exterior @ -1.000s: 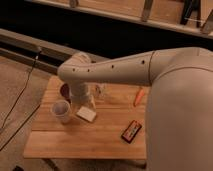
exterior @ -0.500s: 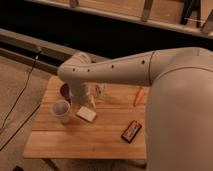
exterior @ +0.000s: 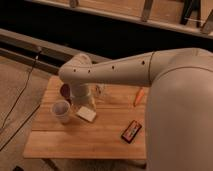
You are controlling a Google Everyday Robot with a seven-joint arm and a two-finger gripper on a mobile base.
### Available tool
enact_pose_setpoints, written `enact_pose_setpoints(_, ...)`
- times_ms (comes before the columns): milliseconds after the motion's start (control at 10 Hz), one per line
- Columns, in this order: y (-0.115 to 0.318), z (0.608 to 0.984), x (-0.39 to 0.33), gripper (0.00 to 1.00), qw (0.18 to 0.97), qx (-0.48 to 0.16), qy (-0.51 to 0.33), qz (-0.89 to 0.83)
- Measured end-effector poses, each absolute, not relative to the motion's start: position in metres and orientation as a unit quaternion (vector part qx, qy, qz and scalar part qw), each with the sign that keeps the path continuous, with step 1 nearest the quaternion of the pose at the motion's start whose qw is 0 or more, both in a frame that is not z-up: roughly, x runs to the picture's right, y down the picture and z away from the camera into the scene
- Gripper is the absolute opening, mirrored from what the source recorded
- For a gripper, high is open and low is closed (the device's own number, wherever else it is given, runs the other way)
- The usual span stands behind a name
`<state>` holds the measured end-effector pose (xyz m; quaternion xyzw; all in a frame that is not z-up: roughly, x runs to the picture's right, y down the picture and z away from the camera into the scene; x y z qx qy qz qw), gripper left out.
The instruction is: Place the white sponge in the ceramic cup
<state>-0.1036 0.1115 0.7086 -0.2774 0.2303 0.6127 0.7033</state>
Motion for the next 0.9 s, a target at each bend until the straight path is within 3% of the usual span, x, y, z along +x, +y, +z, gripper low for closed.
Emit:
enact_pose_setpoints(300, 0.130, 0.744, -0.098, 0.65, 0.768, -0.322, 0.210, 0.513)
enact_pose_setpoints(900, 0.124, 0.799, -0.098, 0.65, 0.828, -0.344, 0.171, 0.408)
